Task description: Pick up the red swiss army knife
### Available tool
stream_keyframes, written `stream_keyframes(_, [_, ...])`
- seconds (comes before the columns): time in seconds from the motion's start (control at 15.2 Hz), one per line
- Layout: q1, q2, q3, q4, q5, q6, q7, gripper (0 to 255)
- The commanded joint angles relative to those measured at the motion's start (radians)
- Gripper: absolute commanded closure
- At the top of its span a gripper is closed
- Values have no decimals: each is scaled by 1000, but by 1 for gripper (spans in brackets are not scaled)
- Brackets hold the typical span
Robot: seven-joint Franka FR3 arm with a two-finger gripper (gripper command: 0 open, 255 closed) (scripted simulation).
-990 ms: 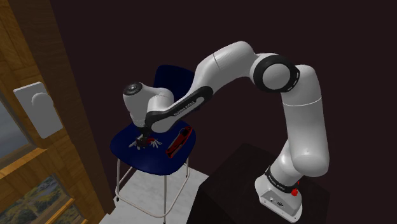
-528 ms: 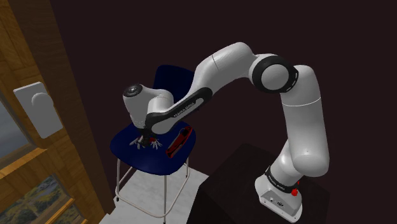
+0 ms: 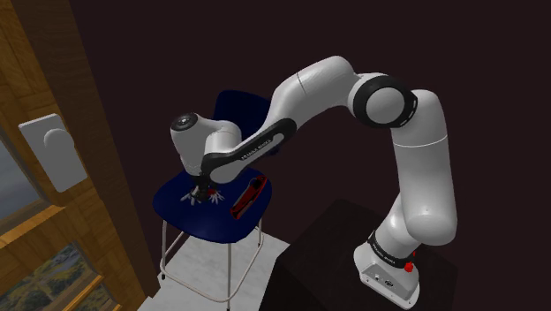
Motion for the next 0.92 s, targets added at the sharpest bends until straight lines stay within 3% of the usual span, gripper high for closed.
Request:
stream_keyframes(0.0, [-3,-15,5,2,8,-16,-8,255])
stream_keyframes(0.86, [-19,-102,32,25,58,-114,-55,255])
